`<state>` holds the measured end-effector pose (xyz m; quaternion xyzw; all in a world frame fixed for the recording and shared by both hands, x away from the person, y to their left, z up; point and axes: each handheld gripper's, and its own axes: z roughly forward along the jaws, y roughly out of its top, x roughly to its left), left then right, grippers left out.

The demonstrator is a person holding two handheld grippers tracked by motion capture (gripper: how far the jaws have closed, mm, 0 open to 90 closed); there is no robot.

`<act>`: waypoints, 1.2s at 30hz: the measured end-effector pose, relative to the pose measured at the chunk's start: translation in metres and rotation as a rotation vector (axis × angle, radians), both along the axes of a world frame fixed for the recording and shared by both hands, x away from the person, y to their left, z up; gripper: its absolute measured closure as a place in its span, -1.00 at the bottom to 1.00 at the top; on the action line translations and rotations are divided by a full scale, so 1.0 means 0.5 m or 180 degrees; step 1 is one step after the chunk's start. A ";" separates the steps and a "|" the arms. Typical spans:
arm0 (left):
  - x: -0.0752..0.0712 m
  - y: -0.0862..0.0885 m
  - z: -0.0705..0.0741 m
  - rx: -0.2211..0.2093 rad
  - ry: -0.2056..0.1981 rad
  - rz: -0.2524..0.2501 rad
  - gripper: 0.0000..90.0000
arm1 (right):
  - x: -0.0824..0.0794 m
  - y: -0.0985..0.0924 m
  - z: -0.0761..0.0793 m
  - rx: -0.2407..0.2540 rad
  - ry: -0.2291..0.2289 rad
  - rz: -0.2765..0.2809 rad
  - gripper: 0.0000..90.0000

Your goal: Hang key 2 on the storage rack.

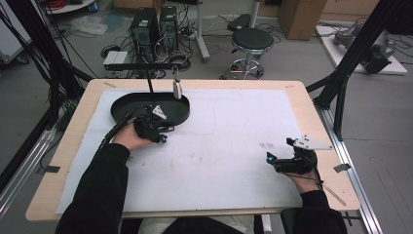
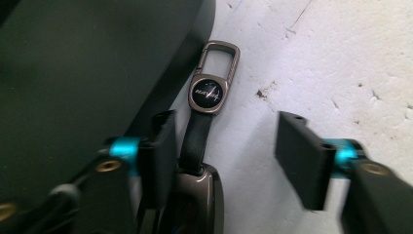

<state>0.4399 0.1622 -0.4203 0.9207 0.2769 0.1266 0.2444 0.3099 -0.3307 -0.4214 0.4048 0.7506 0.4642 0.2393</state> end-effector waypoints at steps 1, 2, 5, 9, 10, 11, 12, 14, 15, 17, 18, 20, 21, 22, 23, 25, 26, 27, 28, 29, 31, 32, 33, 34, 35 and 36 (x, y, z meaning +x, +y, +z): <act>0.001 0.000 0.000 0.0009 -0.0008 0.0008 0.05 | 0.000 0.000 0.000 -0.0004 0.0000 0.0001 -0.98; 0.002 -0.001 -0.002 0.0010 -0.0020 0.0020 0.12 | -0.001 0.000 0.000 -0.0008 0.0000 0.0004 -0.98; 0.001 -0.002 -0.003 0.0015 0.0000 0.0012 0.22 | -0.003 0.000 0.001 -0.0009 -0.0011 0.0009 -0.98; 0.000 -0.002 -0.001 0.0093 -0.0106 0.0038 0.54 | -0.004 -0.003 0.001 0.0006 -0.0004 -0.0006 -0.98; -0.001 -0.002 -0.001 0.0108 -0.0117 0.0063 0.64 | -0.005 -0.003 0.001 0.0009 0.0002 -0.0009 -0.98; 0.000 -0.002 -0.001 0.0115 -0.0127 0.0076 0.70 | -0.005 -0.003 0.000 0.0007 -0.0010 -0.0007 -0.98; 0.000 -0.001 0.000 0.0128 -0.0121 0.0079 0.75 | -0.005 -0.004 0.000 -0.0002 -0.0021 -0.0016 -0.98; 0.000 -0.002 -0.001 0.0121 -0.0127 0.0088 0.82 | -0.007 -0.005 0.000 -0.0004 -0.0014 -0.0023 -0.98; -0.001 -0.001 -0.002 0.0116 -0.0130 0.0088 0.84 | -0.006 -0.005 0.000 -0.0009 -0.0019 -0.0022 -0.98; 0.000 -0.001 -0.002 0.0108 -0.0138 0.0070 0.89 | -0.007 -0.006 0.000 0.0000 -0.0005 -0.0029 -0.98; -0.002 -0.001 -0.002 0.0145 -0.0173 0.0045 0.91 | -0.007 -0.006 0.000 0.0000 -0.0003 -0.0029 -0.98; -0.004 -0.002 -0.001 0.0166 -0.0213 0.0015 0.93 | -0.007 -0.006 -0.001 -0.0004 -0.0005 -0.0027 -0.98; -0.004 -0.002 -0.001 0.0170 -0.0218 0.0006 0.93 | -0.007 -0.006 -0.001 -0.0003 -0.0005 -0.0027 -0.98; -0.005 -0.001 0.001 0.0164 -0.0209 0.0001 0.94 | -0.007 -0.007 -0.001 -0.0006 -0.0006 -0.0026 -0.98; -0.005 0.000 0.002 0.0157 -0.0213 -0.0008 0.94 | -0.006 -0.007 -0.001 0.0001 -0.0004 -0.0026 -0.98; -0.008 0.001 0.007 0.0177 -0.0242 -0.0057 0.94 | -0.007 -0.007 0.000 0.0011 0.0007 -0.0030 -0.98; -0.010 0.001 0.010 0.0207 -0.0294 -0.0072 0.94 | -0.007 -0.008 0.000 0.0006 -0.0008 -0.0036 -0.98; -0.013 0.000 0.013 0.0226 -0.0323 -0.0082 0.95 | -0.008 -0.008 0.000 0.0009 -0.0012 -0.0040 -0.98; -0.015 0.000 0.017 0.0243 -0.0325 -0.0102 0.95 | -0.008 -0.008 0.000 0.0012 -0.0010 -0.0038 -0.98; -0.017 0.001 0.020 0.0233 -0.0320 -0.0104 0.95 | -0.009 -0.008 0.001 0.0010 -0.0017 -0.0032 -0.98; -0.021 0.003 0.028 0.0201 -0.0304 -0.0105 0.95 | -0.010 -0.007 0.001 -0.0013 -0.0019 -0.0041 -0.98; -0.023 0.006 0.032 0.0183 -0.0313 -0.0108 0.95 | -0.010 -0.006 0.001 -0.0005 -0.0005 -0.0045 -0.98; -0.024 0.007 0.035 0.0159 -0.0313 -0.0103 0.95 | -0.010 -0.006 0.002 -0.0020 -0.0015 -0.0052 -0.98; -0.026 0.012 0.042 0.0116 -0.0307 -0.0083 0.95 | -0.009 -0.006 0.002 -0.0028 -0.0031 -0.0049 -0.98; -0.027 0.017 0.048 0.0097 -0.0302 -0.0074 0.95 | -0.009 -0.005 0.003 -0.0034 -0.0034 -0.0057 -0.98; -0.028 0.021 0.052 0.0053 -0.0289 -0.0061 0.95 | -0.010 -0.005 0.003 -0.0040 -0.0040 -0.0058 -0.98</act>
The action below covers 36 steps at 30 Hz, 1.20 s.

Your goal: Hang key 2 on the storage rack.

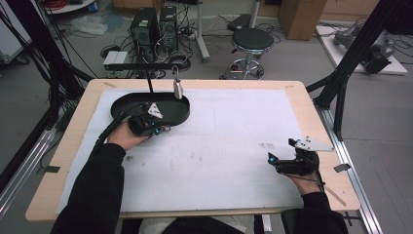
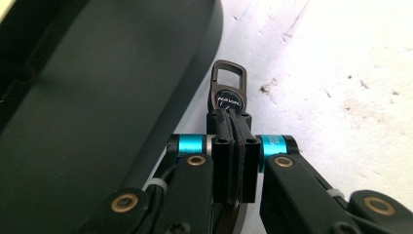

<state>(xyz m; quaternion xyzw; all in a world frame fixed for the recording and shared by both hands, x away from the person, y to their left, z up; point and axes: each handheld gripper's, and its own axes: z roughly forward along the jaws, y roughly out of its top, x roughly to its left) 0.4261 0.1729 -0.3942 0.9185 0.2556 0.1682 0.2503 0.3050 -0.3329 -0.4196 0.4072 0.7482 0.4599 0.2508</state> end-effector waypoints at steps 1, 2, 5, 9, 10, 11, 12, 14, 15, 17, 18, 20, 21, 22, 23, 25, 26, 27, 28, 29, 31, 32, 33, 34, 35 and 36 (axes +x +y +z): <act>-0.001 0.003 0.003 -0.0043 0.0016 0.0018 0.95 | 0.000 0.000 0.001 -0.0004 0.0001 -0.0005 -0.98; -0.002 0.009 0.010 -0.0054 0.0023 0.0044 0.95 | -0.001 0.001 0.001 0.0008 0.0005 -0.0011 -0.98; -0.005 0.018 0.028 -0.0061 -0.0017 0.0109 0.95 | -0.004 -0.001 0.003 0.0019 0.0003 -0.0029 -0.98; -0.007 0.032 0.047 -0.0100 -0.0045 0.0197 0.95 | -0.006 -0.007 0.004 0.0040 -0.0021 -0.0048 -0.98; -0.007 0.035 0.051 -0.0143 -0.0018 0.0238 0.95 | -0.007 -0.008 0.004 0.0038 -0.0026 -0.0061 -0.98; -0.007 0.039 0.056 -0.0169 0.0007 0.0253 0.95 | -0.008 -0.008 0.004 0.0047 -0.0015 -0.0069 -0.97; -0.008 0.043 0.060 -0.0197 0.0004 0.0282 0.95 | -0.008 -0.009 0.004 0.0046 -0.0031 -0.0069 -0.98; -0.010 0.047 0.068 -0.0228 -0.0015 0.0316 0.95 | -0.008 -0.009 0.004 0.0055 -0.0016 -0.0077 -0.98; -0.012 0.049 0.073 -0.0238 -0.0029 0.0333 0.95 | -0.007 -0.009 0.003 0.0067 -0.0005 -0.0074 -0.98; -0.014 0.054 0.085 -0.0282 -0.0055 0.0348 0.95 | -0.006 -0.008 0.003 0.0078 -0.0005 -0.0063 -0.98; -0.015 0.056 0.090 -0.0285 -0.0064 0.0352 0.95 | -0.005 -0.008 0.003 0.0068 -0.0006 -0.0060 -0.98; -0.017 0.061 0.104 -0.0322 -0.0103 0.0361 0.95 | -0.004 -0.006 0.003 0.0067 0.0006 -0.0051 -0.98; -0.017 0.062 0.109 -0.0346 -0.0108 0.0366 0.95 | -0.004 -0.004 0.002 0.0078 0.0027 -0.0050 -0.98; -0.018 0.064 0.116 -0.0367 -0.0115 0.0368 0.95 | -0.003 -0.004 0.002 0.0073 0.0014 -0.0036 -0.98; -0.018 0.064 0.120 -0.0374 -0.0123 0.0361 0.95 | -0.002 -0.003 0.002 0.0074 0.0015 -0.0035 -0.98; -0.017 0.062 0.132 -0.0345 -0.0138 0.0359 0.95 | 0.000 -0.002 0.003 0.0070 -0.0004 -0.0031 -0.98; -0.017 0.061 0.138 -0.0331 -0.0171 0.0363 0.95 | 0.000 -0.002 0.003 0.0072 -0.0002 -0.0029 -0.98; -0.016 0.060 0.145 -0.0317 -0.0194 0.0362 0.95 | 0.000 -0.002 0.003 0.0073 0.0002 -0.0028 -0.98; -0.015 0.060 0.151 -0.0327 -0.0210 0.0369 0.95 | 0.001 -0.001 0.003 0.0079 0.0007 -0.0024 -0.98; -0.013 0.062 0.157 -0.0346 -0.0236 0.0376 0.95 | 0.001 -0.001 0.003 0.0089 0.0009 -0.0020 -0.98; -0.009 0.065 0.168 -0.0371 -0.0266 0.0397 0.95 | 0.001 0.001 0.003 0.0116 0.0029 -0.0010 -0.98; -0.007 0.067 0.175 -0.0405 -0.0288 0.0423 0.95 | 0.001 0.001 0.003 0.0118 0.0028 -0.0009 -0.98; -0.005 0.070 0.181 -0.0417 -0.0292 0.0435 0.95 | 0.002 0.001 0.003 0.0111 0.0018 -0.0002 -0.98; -0.002 0.073 0.186 -0.0434 -0.0292 0.0446 0.95 | 0.003 0.001 0.002 0.0105 0.0013 0.0004 -0.98; 0.001 0.076 0.190 -0.0415 -0.0292 0.0468 0.95 | 0.003 0.001 0.001 0.0102 0.0014 -0.0001 -0.98; 0.005 0.079 0.195 -0.0396 -0.0290 0.0496 0.95 | 0.003 0.000 0.001 0.0102 0.0021 -0.0005 -0.98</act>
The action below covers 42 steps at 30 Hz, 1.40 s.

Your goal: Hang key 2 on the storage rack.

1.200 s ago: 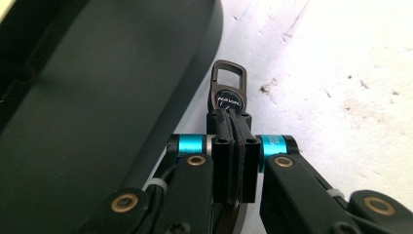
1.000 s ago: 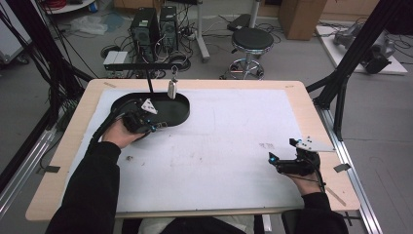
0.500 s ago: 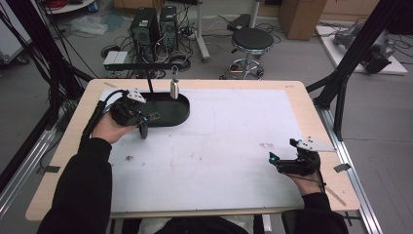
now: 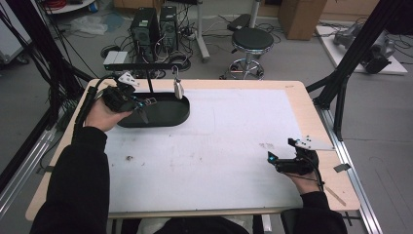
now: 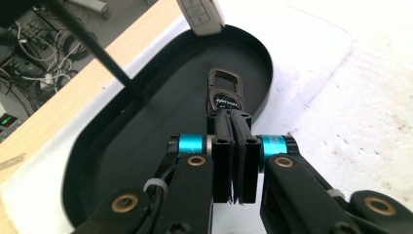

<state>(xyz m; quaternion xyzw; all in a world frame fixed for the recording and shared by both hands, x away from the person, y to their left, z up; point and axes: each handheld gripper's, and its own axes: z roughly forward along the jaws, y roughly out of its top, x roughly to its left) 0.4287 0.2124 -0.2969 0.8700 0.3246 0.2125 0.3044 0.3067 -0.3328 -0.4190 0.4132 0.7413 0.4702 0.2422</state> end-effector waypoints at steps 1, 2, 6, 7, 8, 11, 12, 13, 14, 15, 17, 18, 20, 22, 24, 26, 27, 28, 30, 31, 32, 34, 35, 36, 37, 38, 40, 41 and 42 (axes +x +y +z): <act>0.002 0.001 0.002 -0.0003 -0.0004 0.0013 0.95 | 0.000 0.000 0.000 0.0023 0.0019 -0.0011 -0.98; 0.005 0.004 0.008 -0.0006 -0.0026 0.0012 0.95 | -0.001 0.000 0.001 0.0032 0.0022 -0.0014 -0.98; 0.011 0.014 0.024 -0.0094 -0.0095 0.0051 0.95 | 0.000 -0.002 0.002 0.0055 0.0015 -0.0019 -0.98; 0.012 0.016 0.029 -0.0100 -0.0110 0.0062 0.95 | 0.001 -0.003 0.001 0.0049 0.0011 -0.0020 -0.98; 0.014 0.018 0.034 -0.0124 -0.0111 0.0076 0.95 | 0.001 -0.004 0.001 0.0053 0.0012 -0.0021 -0.98; 0.019 0.020 0.049 -0.0152 -0.0165 0.0084 0.95 | 0.001 -0.003 0.000 0.0043 0.0021 -0.0023 -0.98; 0.021 0.020 0.054 -0.0155 -0.0192 0.0085 0.95 | 0.001 -0.003 -0.001 0.0028 0.0012 -0.0020 -0.98; 0.023 0.020 0.058 -0.0182 -0.0210 0.0094 0.95 | -0.001 -0.003 -0.002 0.0021 0.0019 -0.0027 -0.98; 0.026 0.020 0.063 -0.0179 -0.0212 0.0102 0.95 | -0.002 -0.003 -0.002 0.0025 0.0019 -0.0039 -0.98; 0.029 0.020 0.066 -0.0167 -0.0223 0.0107 0.95 | -0.002 -0.004 -0.002 0.0023 0.0011 -0.0037 -0.98; 0.035 0.017 0.074 -0.0142 -0.0258 0.0111 0.95 | -0.004 -0.005 -0.001 0.0036 0.0008 -0.0053 -0.98; 0.037 0.017 0.078 -0.0148 -0.0268 0.0115 0.95 | -0.003 -0.005 -0.001 0.0042 -0.0005 -0.0051 -0.98; 0.043 0.015 0.085 -0.0175 -0.0272 0.0097 0.94 | -0.003 -0.006 -0.002 0.0036 0.0003 -0.0048 -0.98; 0.051 0.011 0.092 -0.0122 -0.0259 0.0088 0.94 | -0.002 -0.007 -0.002 0.0037 0.0013 -0.0042 -0.98; 0.060 0.006 0.099 -0.0073 -0.0256 0.0072 0.94 | -0.001 -0.007 -0.003 0.0052 0.0033 -0.0051 -0.98; 0.064 0.003 0.100 -0.0111 -0.0267 0.0085 0.94 | -0.002 -0.009 -0.003 0.0060 0.0037 -0.0052 -0.98; 0.065 0.002 0.101 -0.0105 -0.0265 0.0076 0.94 | -0.003 -0.009 -0.002 0.0066 0.0027 -0.0058 -0.98; 0.066 0.001 0.101 -0.0128 -0.0267 0.0084 0.94 | -0.003 -0.010 -0.002 0.0059 0.0021 -0.0053 -0.98; 0.068 -0.003 0.103 -0.0159 -0.0276 0.0089 0.94 | -0.005 -0.010 -0.002 0.0068 0.0038 -0.0051 -0.98; 0.068 -0.004 0.104 -0.0173 -0.0292 0.0072 0.94 | -0.005 -0.009 -0.002 0.0065 0.0036 -0.0048 -0.98; 0.069 -0.005 0.105 -0.0227 -0.0317 0.0086 0.94 | -0.005 -0.009 -0.003 0.0050 0.0036 -0.0045 -0.98; 0.074 -0.003 0.108 -0.0262 -0.0331 0.0124 0.94 | -0.004 -0.007 -0.004 0.0033 0.0044 -0.0039 -0.98; 0.077 -0.001 0.109 -0.0273 -0.0329 0.0141 0.94 | -0.003 -0.007 -0.004 0.0031 0.0045 -0.0036 -0.98; 0.081 0.002 0.109 -0.0270 -0.0331 0.0180 0.94 | -0.003 -0.007 -0.004 0.0025 0.0041 -0.0037 -0.98; 0.083 0.002 0.109 -0.0265 -0.0338 0.0197 0.94 | -0.003 -0.008 -0.004 0.0026 0.0045 -0.0039 -0.98; 0.086 0.003 0.106 -0.0246 -0.0352 0.0228 0.94 | -0.003 -0.008 -0.004 0.0027 0.0050 -0.0046 -0.98; 0.091 0.004 0.103 -0.0248 -0.0346 0.0264 0.94 | -0.002 -0.010 -0.004 0.0030 0.0038 -0.0055 -0.98; 0.094 0.004 0.101 -0.0266 -0.0335 0.0281 0.94 | -0.003 -0.010 -0.004 0.0035 0.0044 -0.0062 -0.98; 0.097 0.004 0.099 -0.0283 -0.0318 0.0282 0.94 | -0.003 -0.010 -0.004 0.0042 0.0046 -0.0064 -0.98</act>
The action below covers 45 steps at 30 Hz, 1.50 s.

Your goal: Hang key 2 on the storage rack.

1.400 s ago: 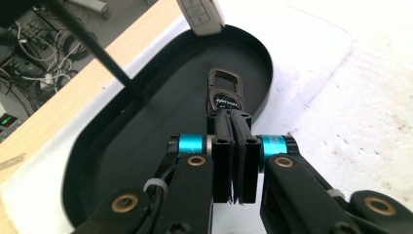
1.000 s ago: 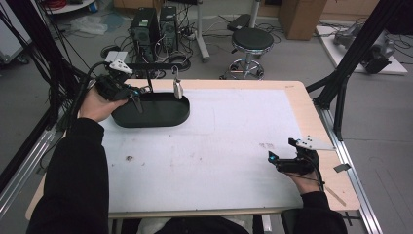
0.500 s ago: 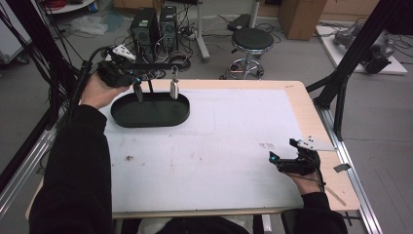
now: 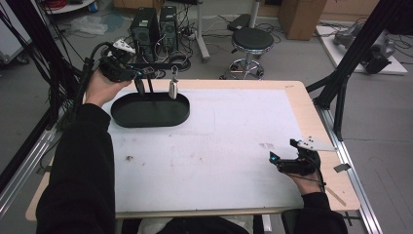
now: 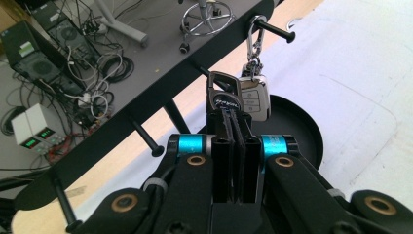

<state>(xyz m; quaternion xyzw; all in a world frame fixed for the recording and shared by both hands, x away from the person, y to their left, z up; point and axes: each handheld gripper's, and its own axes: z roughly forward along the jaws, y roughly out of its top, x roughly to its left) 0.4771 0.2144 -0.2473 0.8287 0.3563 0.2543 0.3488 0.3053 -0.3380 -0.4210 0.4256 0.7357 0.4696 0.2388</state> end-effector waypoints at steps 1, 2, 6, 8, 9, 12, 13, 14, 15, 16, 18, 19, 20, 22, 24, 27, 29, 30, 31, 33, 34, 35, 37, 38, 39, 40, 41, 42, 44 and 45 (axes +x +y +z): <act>0.002 -0.001 -0.002 0.0000 0.0008 -0.0005 0.94 | 0.000 0.000 0.000 -0.0011 -0.0004 0.0004 -0.98; 0.004 -0.003 -0.004 -0.0009 0.0007 -0.0001 0.94 | 0.000 0.000 -0.001 -0.0018 -0.0008 0.0002 -0.98; 0.008 -0.011 -0.010 0.0005 0.0027 -0.0016 0.94 | 0.001 -0.002 -0.002 -0.0021 0.0011 -0.0018 -0.98; 0.009 -0.016 -0.019 0.0030 0.0047 0.0011 0.94 | 0.000 -0.004 -0.002 -0.0017 -0.0003 -0.0014 -0.98; 0.009 -0.016 -0.025 0.0012 0.0045 0.0039 0.94 | 0.000 -0.004 -0.001 -0.0021 -0.0008 -0.0014 -0.98; 0.011 -0.024 -0.057 0.0051 0.0041 0.0162 0.94 | 0.001 -0.004 -0.001 0.0001 -0.0003 -0.0017 -0.98; 0.013 -0.026 -0.067 0.0079 0.0032 0.0196 0.94 | 0.002 -0.004 -0.001 -0.0008 -0.0008 -0.0016 -0.98; 0.014 -0.029 -0.074 0.0075 0.0001 0.0250 0.94 | 0.002 -0.003 -0.002 -0.0014 -0.0012 -0.0010 -0.98; 0.016 -0.030 -0.079 0.0067 -0.0036 0.0293 0.94 | 0.002 -0.002 -0.002 -0.0012 -0.0001 -0.0003 -0.98; 0.018 -0.032 -0.082 0.0020 -0.0074 0.0340 0.94 | 0.003 -0.002 -0.002 -0.0017 -0.0012 0.0002 -0.98; 0.021 -0.035 -0.086 -0.0016 -0.0129 0.0360 0.94 | 0.003 0.000 -0.002 -0.0025 -0.0002 0.0014 -0.98; 0.022 -0.038 -0.087 -0.0015 -0.0161 0.0360 0.94 | 0.003 0.001 -0.002 -0.0033 -0.0007 0.0011 -0.98; 0.023 -0.040 -0.089 -0.0026 -0.0191 0.0368 0.94 | 0.004 0.001 -0.003 -0.0044 -0.0015 0.0013 -0.98; 0.026 -0.046 -0.095 -0.0053 -0.0250 0.0410 0.94 | 0.004 0.002 -0.004 -0.0054 0.0005 0.0014 -0.98; 0.028 -0.051 -0.101 -0.0090 -0.0312 0.0470 0.94 | 0.003 0.003 -0.005 -0.0058 0.0023 0.0016 -0.98; 0.035 -0.053 -0.109 -0.0143 -0.0302 0.0536 0.94 | 0.001 0.002 -0.005 -0.0061 -0.0002 0.0012 -0.98; 0.038 -0.049 -0.117 -0.0249 -0.0317 0.0540 0.94 | -0.002 0.002 -0.004 -0.0062 0.0001 0.0010 -0.98; 0.039 -0.048 -0.121 -0.0251 -0.0321 0.0560 0.94 | -0.003 0.003 -0.004 -0.0068 -0.0012 0.0015 -0.98; 0.041 -0.047 -0.124 -0.0245 -0.0299 0.0567 0.93 | -0.004 0.005 -0.004 -0.0075 -0.0010 0.0026 -0.98; 0.043 -0.046 -0.129 -0.0240 -0.0269 0.0568 0.93 | -0.004 0.008 -0.005 -0.0113 -0.0012 0.0032 -0.98; 0.043 -0.045 -0.130 -0.0266 -0.0273 0.0563 0.92 | -0.004 0.009 -0.005 -0.0120 -0.0001 0.0041 -0.98; 0.041 -0.044 -0.132 -0.0330 -0.0268 0.0540 0.92 | -0.003 0.009 -0.006 -0.0130 -0.0005 0.0040 -0.98; 0.039 -0.042 -0.135 -0.0427 -0.0196 0.0510 0.90 | -0.003 0.010 -0.006 -0.0131 -0.0008 0.0039 -0.98; 0.038 -0.039 -0.137 -0.0520 -0.0149 0.0486 0.89 | -0.004 0.010 -0.006 -0.0134 -0.0024 0.0049 -0.98; 0.037 -0.037 -0.138 -0.0584 -0.0109 0.0465 0.88 | -0.005 0.009 -0.004 -0.0125 -0.0060 0.0052 -0.98; 0.036 -0.036 -0.139 -0.0629 -0.0077 0.0444 0.84 | -0.007 0.010 -0.002 -0.0102 -0.0070 0.0054 -0.98; 0.034 -0.036 -0.141 -0.0649 -0.0059 0.0419 0.75 | -0.008 0.011 -0.001 -0.0102 -0.0114 0.0058 -0.98; 0.031 -0.037 -0.141 -0.0623 -0.0066 0.0392 0.63 | -0.009 0.011 0.000 -0.0097 -0.0116 0.0057 -0.98; 0.024 -0.039 -0.140 -0.0567 -0.0083 0.0360 0.33 | -0.010 0.011 0.000 -0.0090 -0.0128 0.0048 -0.98; 0.020 -0.040 -0.139 -0.0555 -0.0110 0.0339 0.20 | -0.009 0.010 0.000 -0.0097 -0.0126 0.0046 -0.98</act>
